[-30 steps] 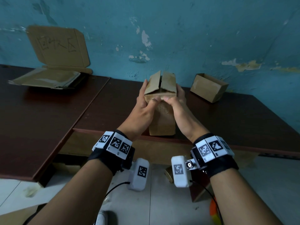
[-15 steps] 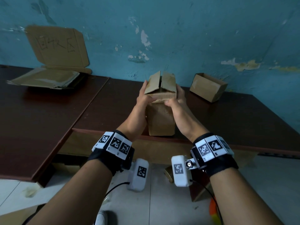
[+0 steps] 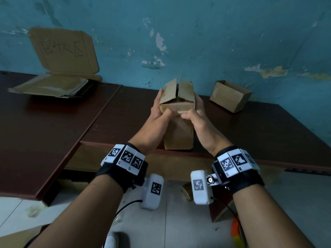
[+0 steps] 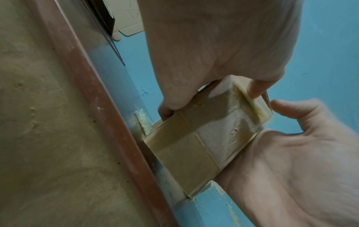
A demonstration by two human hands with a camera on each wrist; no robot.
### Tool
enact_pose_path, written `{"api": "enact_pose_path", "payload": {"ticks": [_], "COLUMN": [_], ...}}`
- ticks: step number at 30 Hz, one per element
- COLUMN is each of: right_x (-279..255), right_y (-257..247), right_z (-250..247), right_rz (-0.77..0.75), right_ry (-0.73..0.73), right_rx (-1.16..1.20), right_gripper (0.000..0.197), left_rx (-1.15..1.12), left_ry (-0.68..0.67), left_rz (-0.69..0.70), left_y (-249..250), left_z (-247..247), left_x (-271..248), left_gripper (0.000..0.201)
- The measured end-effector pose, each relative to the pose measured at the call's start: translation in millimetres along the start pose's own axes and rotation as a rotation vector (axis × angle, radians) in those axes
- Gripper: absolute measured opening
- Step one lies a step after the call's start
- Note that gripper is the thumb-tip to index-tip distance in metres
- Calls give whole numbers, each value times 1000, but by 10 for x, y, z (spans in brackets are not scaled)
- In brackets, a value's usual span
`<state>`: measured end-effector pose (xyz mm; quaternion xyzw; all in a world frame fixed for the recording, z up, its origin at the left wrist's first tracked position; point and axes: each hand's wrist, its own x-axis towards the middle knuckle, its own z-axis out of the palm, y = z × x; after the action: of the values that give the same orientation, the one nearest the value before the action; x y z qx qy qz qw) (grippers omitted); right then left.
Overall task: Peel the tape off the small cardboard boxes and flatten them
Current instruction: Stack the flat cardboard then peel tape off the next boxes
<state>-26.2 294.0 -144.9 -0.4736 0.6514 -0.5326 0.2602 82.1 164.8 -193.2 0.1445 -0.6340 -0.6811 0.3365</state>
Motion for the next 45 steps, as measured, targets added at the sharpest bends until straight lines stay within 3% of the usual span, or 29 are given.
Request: {"api": "enact_pose_path", "payload": {"ticks": [6,12,16,20,26,29,32,34,39,45], "right_x": [3,18,41,50,38,36,34,42,103,214], "right_y": [-37,-28,23,27,24,40,46,52,60,117], "right_z": [17,1,-12,-23,-38,-61,-78,-78,-23,54], "right_rz": [9,21,-1,1,2,-10,-33,-50,-100,-110], "right_ry": [50,29,23,24,22,16,17,26,66,145], "right_rx": [-31,-54,-49,-52,-57,-74,-90,-75,-56,-38], "right_gripper": [105,111,96,102,106,94,69,64,71,79], "left_rx": [25,-91,-132,-38,7,-3,-50,-82,-110,-93], "left_ry": [-27,-94,-96,-62,-68,-65,-77,-66,-34,-29], "left_rz": [14,55,81,30,48,30,48,59,65,56], "left_y": [47,192,226,175,185,178,203,234,247,233], "left_z": [25,98,126,83,95,81,81,77,81,93], "left_x": [-29,-125,-139,-86,-103,-104,-112,-125,-146,-154], "left_gripper": [98,82,69,79,77,83,75,67,50,50]}}
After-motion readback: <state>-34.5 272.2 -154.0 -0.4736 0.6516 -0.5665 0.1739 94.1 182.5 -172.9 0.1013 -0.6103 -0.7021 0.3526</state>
